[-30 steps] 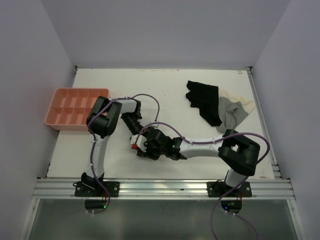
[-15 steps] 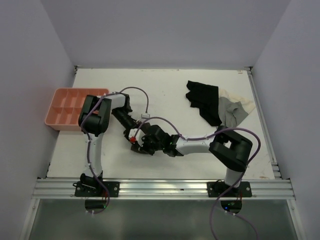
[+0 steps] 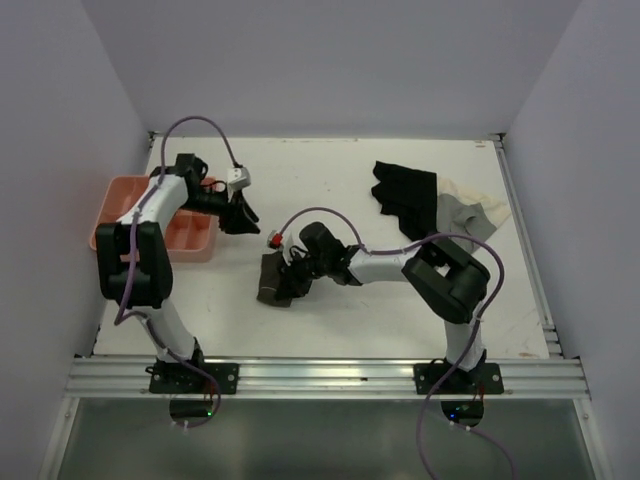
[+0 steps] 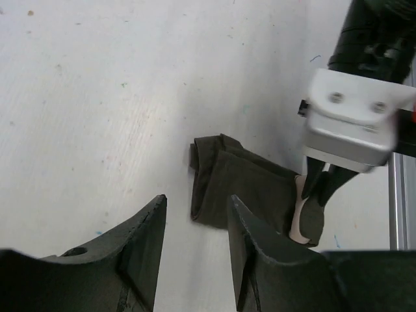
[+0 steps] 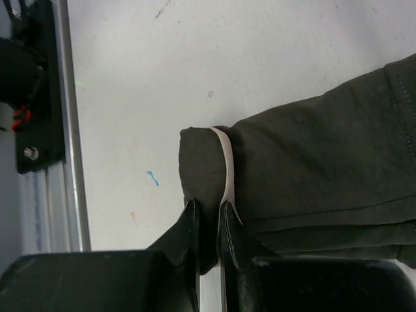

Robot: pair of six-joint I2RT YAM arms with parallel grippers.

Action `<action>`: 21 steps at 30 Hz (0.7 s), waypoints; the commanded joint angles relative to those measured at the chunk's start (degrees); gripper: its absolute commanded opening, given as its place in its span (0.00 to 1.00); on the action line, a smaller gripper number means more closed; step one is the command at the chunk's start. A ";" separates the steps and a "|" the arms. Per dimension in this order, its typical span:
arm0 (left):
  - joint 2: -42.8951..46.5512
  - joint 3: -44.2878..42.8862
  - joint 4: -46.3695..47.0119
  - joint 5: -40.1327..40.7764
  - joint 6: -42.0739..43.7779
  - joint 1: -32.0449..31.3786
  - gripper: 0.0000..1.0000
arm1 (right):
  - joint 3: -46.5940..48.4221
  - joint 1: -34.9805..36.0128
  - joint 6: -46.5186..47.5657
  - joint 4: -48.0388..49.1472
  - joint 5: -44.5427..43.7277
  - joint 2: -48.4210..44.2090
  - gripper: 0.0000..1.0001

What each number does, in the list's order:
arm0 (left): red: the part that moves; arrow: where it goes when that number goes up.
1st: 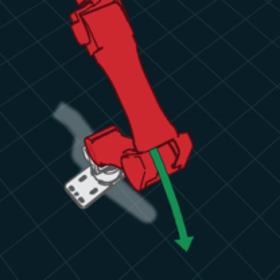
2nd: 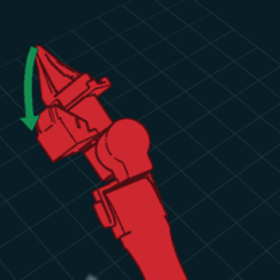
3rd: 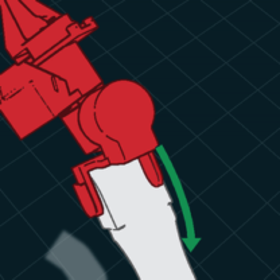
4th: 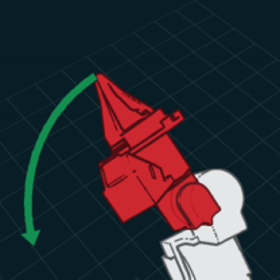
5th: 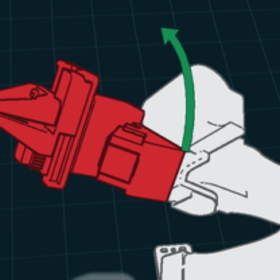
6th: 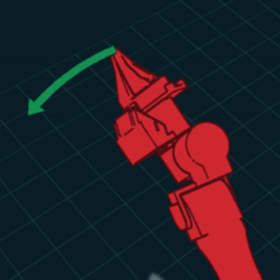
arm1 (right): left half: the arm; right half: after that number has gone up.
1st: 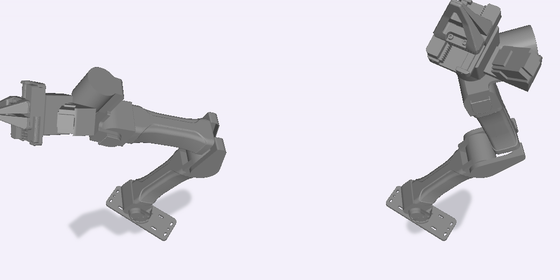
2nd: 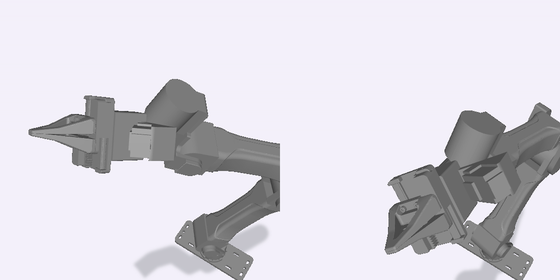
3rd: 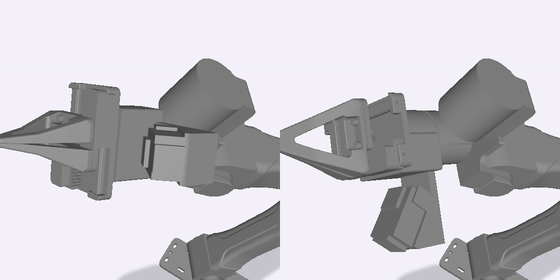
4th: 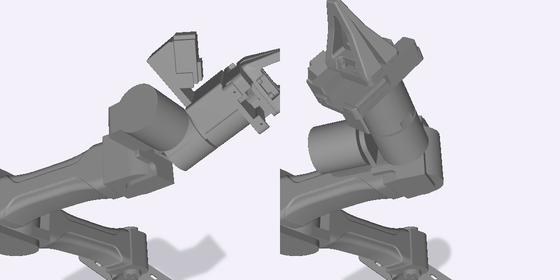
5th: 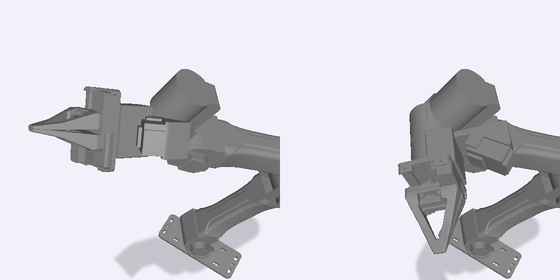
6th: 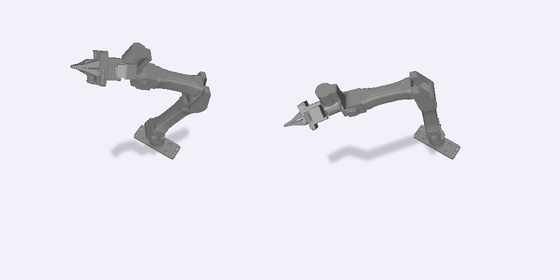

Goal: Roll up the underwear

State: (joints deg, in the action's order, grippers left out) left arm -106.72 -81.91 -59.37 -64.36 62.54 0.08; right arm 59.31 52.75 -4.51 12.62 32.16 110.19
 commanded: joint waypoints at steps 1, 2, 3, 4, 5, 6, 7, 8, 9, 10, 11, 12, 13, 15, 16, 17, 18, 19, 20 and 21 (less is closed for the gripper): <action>10.36 9.20 13.21 0.00 -2.96 2.55 0.46 | 2.55 -1.77 -7.51 -10.15 4.92 7.48 0.00; 13.00 11.92 15.15 1.33 -2.08 2.65 0.46 | 4.65 -2.21 -8.31 -10.60 6.32 8.62 0.00; 18.33 17.34 18.38 2.56 -0.77 2.65 0.46 | 5.28 -2.56 -9.36 -10.69 6.77 10.72 0.00; 21.26 20.27 19.81 4.83 0.81 2.65 0.46 | 5.99 -2.74 -10.16 -10.60 7.90 11.79 0.00; 24.07 26.21 21.48 5.99 3.44 2.65 0.47 | 7.04 -3.26 -12.17 -10.17 9.31 12.76 0.00; 29.84 29.14 24.02 6.87 5.20 2.65 0.47 | 7.40 -3.62 -13.23 -9.81 10.19 14.59 0.00; 32.51 32.05 24.74 8.62 7.40 2.65 0.48 | 7.75 -3.97 -15.15 -8.77 11.07 15.74 0.00; 35.23 34.77 25.18 9.33 12.64 2.65 0.49 | 7.84 -4.32 -16.39 -7.80 11.86 16.63 0.00; 39.87 39.58 25.45 9.86 15.47 2.56 0.52 | 7.93 -5.02 -17.36 -6.92 13.35 17.33 0.00; 42.01 41.90 25.27 10.56 18.11 2.47 0.53 | 8.19 -5.38 -18.24 -6.39 13.97 19.34 0.00; 43.86 44.09 25.19 11.09 23.45 2.39 0.55 | 8.80 -5.64 -19.21 -6.47 14.42 20.14 0.00; 47.09 47.86 24.31 11.71 26.20 2.12 0.56 | 9.07 -5.99 -19.65 -6.47 14.85 21.11 0.00; 48.43 49.64 24.39 12.84 28.40 1.34 0.57 | 9.33 -5.99 -20.18 -6.82 15.29 22.51 0.00; 51.59 54.20 25.09 14.17 32.98 0.54 0.58 | 9.86 -6.34 -21.23 -6.82 15.82 23.84 0.00; 52.39 55.53 25.53 15.22 33.95 -1.46 0.58 | 9.69 -6.52 -22.98 -5.78 16.35 24.89 0.00; 53.27 57.72 26.06 15.66 35.27 -2.09 0.59 | 9.60 -7.04 -23.95 -5.16 16.70 25.42 0.00; 54.50 58.70 27.19 16.28 35.97 -2.88 0.59 | 9.42 -7.22 -24.75 -4.80 17.05 25.77 0.00; 55.03 59.58 27.73 17.41 36.59 -4.54 0.59 | 9.33 -7.40 -26.06 -4.02 16.88 26.21 0.00; 55.47 60.98 29.39 17.77 36.42 -5.43 0.59 | 9.33 -7.75 -26.59 -3.75 17.05 26.82 0.00; 56.35 61.60 30.10 18.12 36.25 -7.00 0.59 | 9.33 -7.84 -26.95 -3.66 17.14 27.00 0.00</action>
State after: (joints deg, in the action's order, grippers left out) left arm -52.38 -21.82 -35.27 -47.57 92.99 -4.34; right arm 72.66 44.29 -32.29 17.96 57.69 129.80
